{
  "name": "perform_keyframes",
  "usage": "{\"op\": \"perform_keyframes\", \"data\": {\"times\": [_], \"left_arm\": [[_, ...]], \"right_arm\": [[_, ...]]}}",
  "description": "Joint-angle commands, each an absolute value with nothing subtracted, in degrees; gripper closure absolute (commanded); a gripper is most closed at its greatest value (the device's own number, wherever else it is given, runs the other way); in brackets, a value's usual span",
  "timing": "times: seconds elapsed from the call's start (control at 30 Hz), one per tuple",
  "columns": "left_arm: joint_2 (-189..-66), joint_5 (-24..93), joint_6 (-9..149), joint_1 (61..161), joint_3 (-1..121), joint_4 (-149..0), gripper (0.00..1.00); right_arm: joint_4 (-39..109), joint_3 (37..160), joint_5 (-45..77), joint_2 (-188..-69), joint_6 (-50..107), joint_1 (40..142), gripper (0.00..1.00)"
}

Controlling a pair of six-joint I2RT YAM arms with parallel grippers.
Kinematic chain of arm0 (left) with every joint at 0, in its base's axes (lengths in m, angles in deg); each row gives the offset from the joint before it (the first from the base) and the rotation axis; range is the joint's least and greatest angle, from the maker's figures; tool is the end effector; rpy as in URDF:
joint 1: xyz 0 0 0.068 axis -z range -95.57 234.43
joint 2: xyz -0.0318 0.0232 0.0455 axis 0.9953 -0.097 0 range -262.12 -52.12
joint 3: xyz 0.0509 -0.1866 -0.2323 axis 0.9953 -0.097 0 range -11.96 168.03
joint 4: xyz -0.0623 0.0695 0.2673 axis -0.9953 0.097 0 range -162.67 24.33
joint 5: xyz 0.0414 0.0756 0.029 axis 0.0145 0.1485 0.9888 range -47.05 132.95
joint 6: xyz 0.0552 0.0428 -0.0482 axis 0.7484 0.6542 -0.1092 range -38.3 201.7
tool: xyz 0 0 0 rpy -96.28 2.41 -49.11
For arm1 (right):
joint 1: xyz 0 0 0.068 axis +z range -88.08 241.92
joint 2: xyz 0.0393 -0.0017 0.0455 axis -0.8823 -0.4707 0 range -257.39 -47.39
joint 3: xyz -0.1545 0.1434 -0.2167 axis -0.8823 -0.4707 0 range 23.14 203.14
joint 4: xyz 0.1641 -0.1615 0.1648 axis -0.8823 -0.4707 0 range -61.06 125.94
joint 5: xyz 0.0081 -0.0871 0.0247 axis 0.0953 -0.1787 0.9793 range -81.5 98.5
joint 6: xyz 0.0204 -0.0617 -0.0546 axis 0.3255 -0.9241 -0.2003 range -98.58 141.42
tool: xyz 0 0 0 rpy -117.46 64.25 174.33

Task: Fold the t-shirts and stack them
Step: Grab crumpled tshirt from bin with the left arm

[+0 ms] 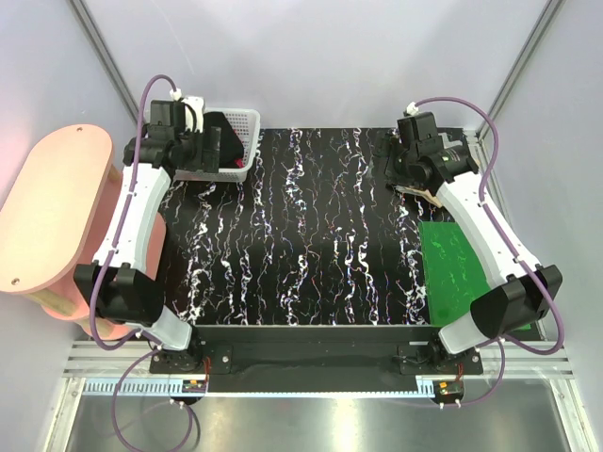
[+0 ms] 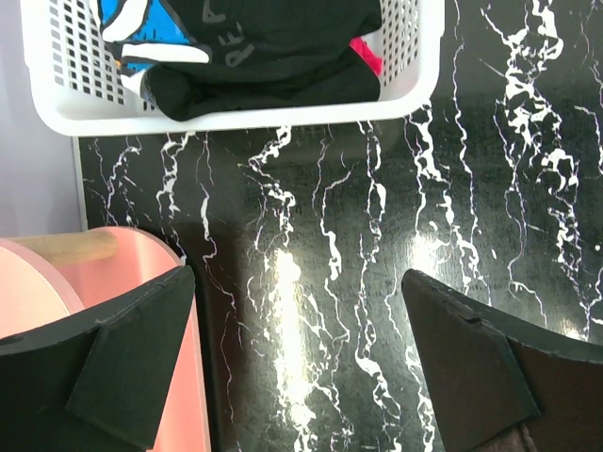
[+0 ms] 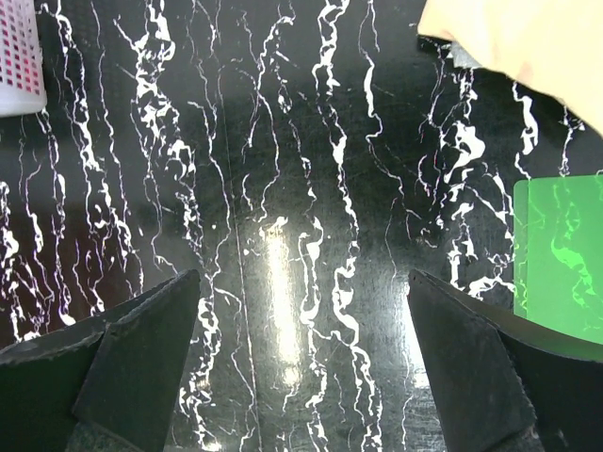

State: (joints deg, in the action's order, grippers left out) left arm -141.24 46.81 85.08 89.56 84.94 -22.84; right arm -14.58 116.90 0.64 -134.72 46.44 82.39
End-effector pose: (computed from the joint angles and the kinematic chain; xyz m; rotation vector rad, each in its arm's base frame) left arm 0.3821 -0.0292 0.4042 0.1363 2.2993 0.0620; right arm 0.3522 0.1205 0.3943 0.1610 2.3376 0.2354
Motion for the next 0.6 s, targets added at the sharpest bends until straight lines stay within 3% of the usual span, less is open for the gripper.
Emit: {"op": "perform_keyframes", "data": {"times": [0.0, 0.17, 0.37, 0.57], "left_arm": [[-144.8, 48.7, 85.2, 89.5, 89.9, -27.2, 0.01], [-158.8, 54.1, 83.2, 88.2, 105.1, -26.5, 0.01], [-173.8, 52.0, 78.5, 84.5, 121.2, -23.7, 0.01], [-179.4, 50.9, 77.4, 83.0, 120.6, -24.0, 0.01]], "right_arm": [[-12.8, 114.8, 3.3, -129.8, 45.8, 82.6, 0.0], [-10.6, 108.2, 3.7, -123.6, 46.5, 82.6, 0.0], [-10.3, 102.3, 4.3, -116.1, 46.7, 82.6, 0.0], [-12.3, 98.9, 6.1, -111.4, 47.4, 82.6, 0.0]]}}
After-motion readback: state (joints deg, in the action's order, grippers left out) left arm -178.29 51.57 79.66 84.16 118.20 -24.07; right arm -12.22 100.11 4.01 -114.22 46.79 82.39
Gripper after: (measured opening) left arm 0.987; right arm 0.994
